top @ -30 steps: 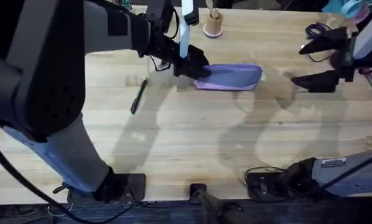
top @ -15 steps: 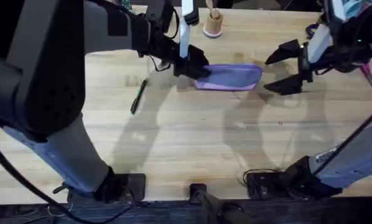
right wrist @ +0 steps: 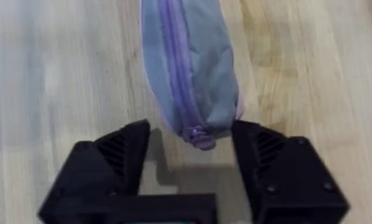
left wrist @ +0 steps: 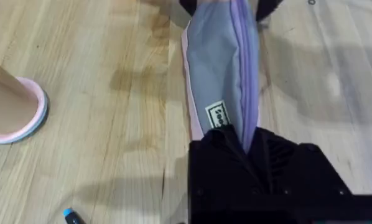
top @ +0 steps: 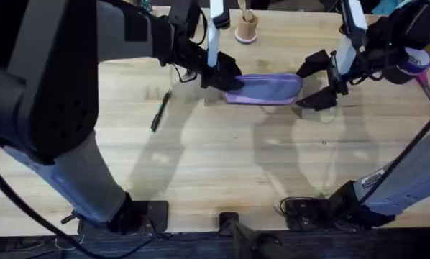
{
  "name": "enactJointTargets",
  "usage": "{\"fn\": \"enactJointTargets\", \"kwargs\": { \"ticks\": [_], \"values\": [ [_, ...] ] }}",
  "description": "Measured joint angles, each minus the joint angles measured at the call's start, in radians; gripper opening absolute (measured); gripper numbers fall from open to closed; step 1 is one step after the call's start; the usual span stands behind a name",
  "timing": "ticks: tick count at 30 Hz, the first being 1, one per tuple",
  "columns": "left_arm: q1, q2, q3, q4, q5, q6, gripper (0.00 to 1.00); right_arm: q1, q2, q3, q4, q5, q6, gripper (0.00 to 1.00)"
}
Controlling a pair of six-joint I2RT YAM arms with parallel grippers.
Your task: Unzip the bag, pick up the pens from the table one at a time and place them inside, then zip the bag closed.
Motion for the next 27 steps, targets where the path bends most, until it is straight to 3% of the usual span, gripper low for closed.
{"fn": "enactJointTargets", "kwargs": {
  "ticks": [5, 9, 27],
  "values": [
    [0.0, 0.0, 0.0, 0.0, 0.0, 0.0, 0.042, -0.001, 0.0, 0.003, 0.009, 0.001, 0.0, 0.522],
    [0.001, 0.0, 0.0, 0.002, 0.0, 0.0, 0.042, 0.002, 0.0, 0.006, 0.009, -0.005, -0.001, 0.07],
    [0.002, 0.0, 0.0, 0.008, 0.0, 0.0, 0.042, -0.008, 0.0, 0.007, -0.003, -0.008, -0.008, 0.03]
  ]
}}
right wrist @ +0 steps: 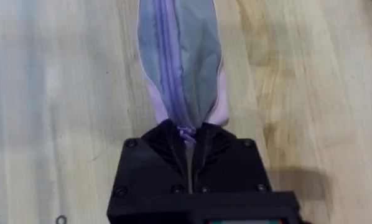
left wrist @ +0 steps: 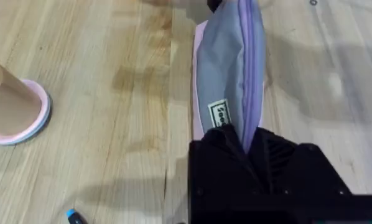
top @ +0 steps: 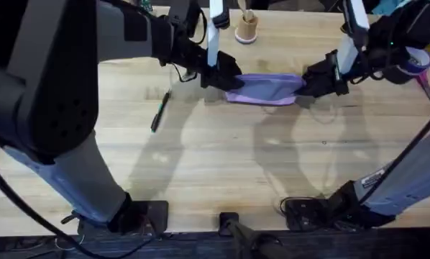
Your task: Unzip the bag, pick up the pens from the table one at a time and place them inside, then zip the bag closed.
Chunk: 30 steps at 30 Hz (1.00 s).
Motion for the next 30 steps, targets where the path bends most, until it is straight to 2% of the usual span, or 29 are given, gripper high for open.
{"fn": "enactJointTargets", "kwargs": {
  "ticks": [18, 20, 30],
  "values": [
    [-0.008, 0.0, 0.0, 0.0, 0.02, 0.0, 0.042, -0.011, -0.031, 0.116, -0.196, 0.04, 0.002, 0.031],
    [-0.008, 0.0, 0.0, 0.0, 0.025, 0.0, 0.042, -0.013, -0.04, 0.142, -0.275, 0.049, 0.008, 0.031],
    [-0.008, 0.0, 0.0, 0.0, 0.028, 0.0, 0.042, -0.016, -0.042, 0.195, -0.331, 0.023, 0.013, 0.031]
  ]
}}
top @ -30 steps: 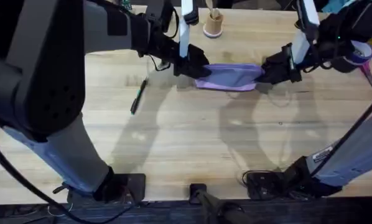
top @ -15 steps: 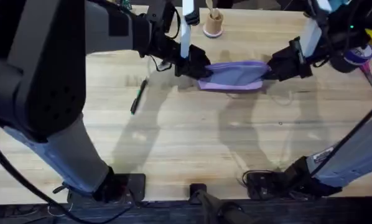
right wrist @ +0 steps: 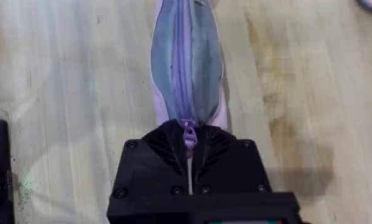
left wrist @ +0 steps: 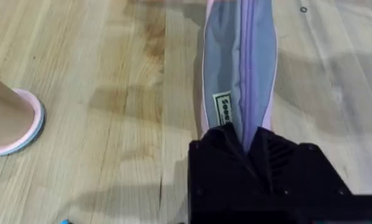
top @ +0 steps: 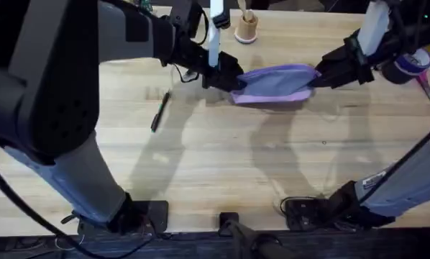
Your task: Unzip the bag, pick up the pens from the table one at a time and place them inside, then zip the bag closed.
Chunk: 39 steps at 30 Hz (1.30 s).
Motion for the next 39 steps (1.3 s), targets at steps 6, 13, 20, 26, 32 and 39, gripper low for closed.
{"fn": "enactJointTargets", "kwargs": {
  "ticks": [6, 13, 20, 26, 32, 39],
  "values": [
    [0.0, 0.0, 0.0, 0.001, 0.003, 0.0, 0.042, -0.001, 0.0, 0.038, -0.025, -0.013, 0.002, 0.031],
    [0.0, 0.0, 0.0, 0.003, 0.011, 0.0, 0.042, 0.0, 0.0, 0.073, -0.054, -0.018, 0.002, 0.031],
    [0.0, 0.0, 0.0, 0.003, 0.011, 0.0, 0.042, -0.001, 0.0, 0.075, -0.087, -0.019, 0.002, 0.031],
    [0.0, 0.0, 0.0, 0.003, 0.011, 0.0, 0.042, -0.002, 0.0, 0.087, -0.115, -0.024, 0.002, 0.031],
    [0.0, 0.0, 0.0, 0.004, 0.019, 0.0, 0.042, -0.002, 0.0, 0.125, -0.136, -0.035, 0.002, 0.031],
    [0.0, 0.0, 0.004, 0.008, 0.033, 0.0, 0.042, -0.001, 0.0, 0.166, -0.157, -0.042, 0.002, 0.031]
  ]
}}
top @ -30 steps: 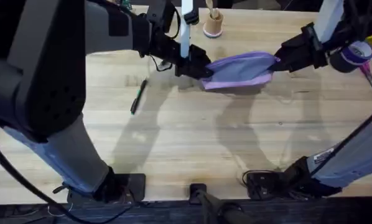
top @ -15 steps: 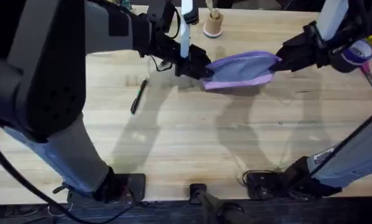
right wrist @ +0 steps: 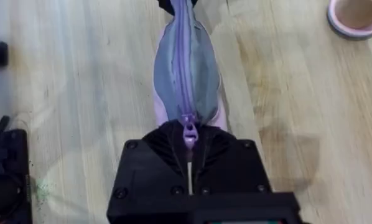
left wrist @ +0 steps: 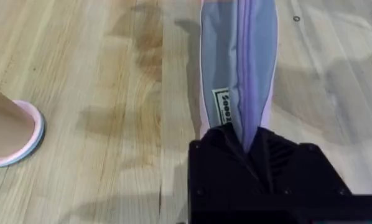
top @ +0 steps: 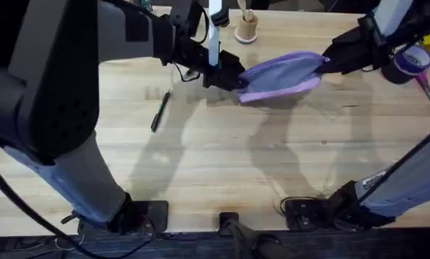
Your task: Unzip the bag, pick up the pens from the table one at a time and place them inside, then zip the bag closed.
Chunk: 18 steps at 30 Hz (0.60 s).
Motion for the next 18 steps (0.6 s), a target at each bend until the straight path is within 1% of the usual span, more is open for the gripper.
{"fn": "enactJointTargets", "kwargs": {
  "ticks": [16, 18],
  "values": [
    [0.0, 0.0, 0.0, 0.0, 0.0, 0.0, 0.042, 0.0, 0.0, 0.003, -0.004, 0.0, 0.0, 0.031],
    [0.0, 0.0, 0.0, 0.0, 0.005, 0.0, 0.042, 0.0, -0.019, 0.003, -0.003, 0.0, 0.0, 0.031]
  ]
}}
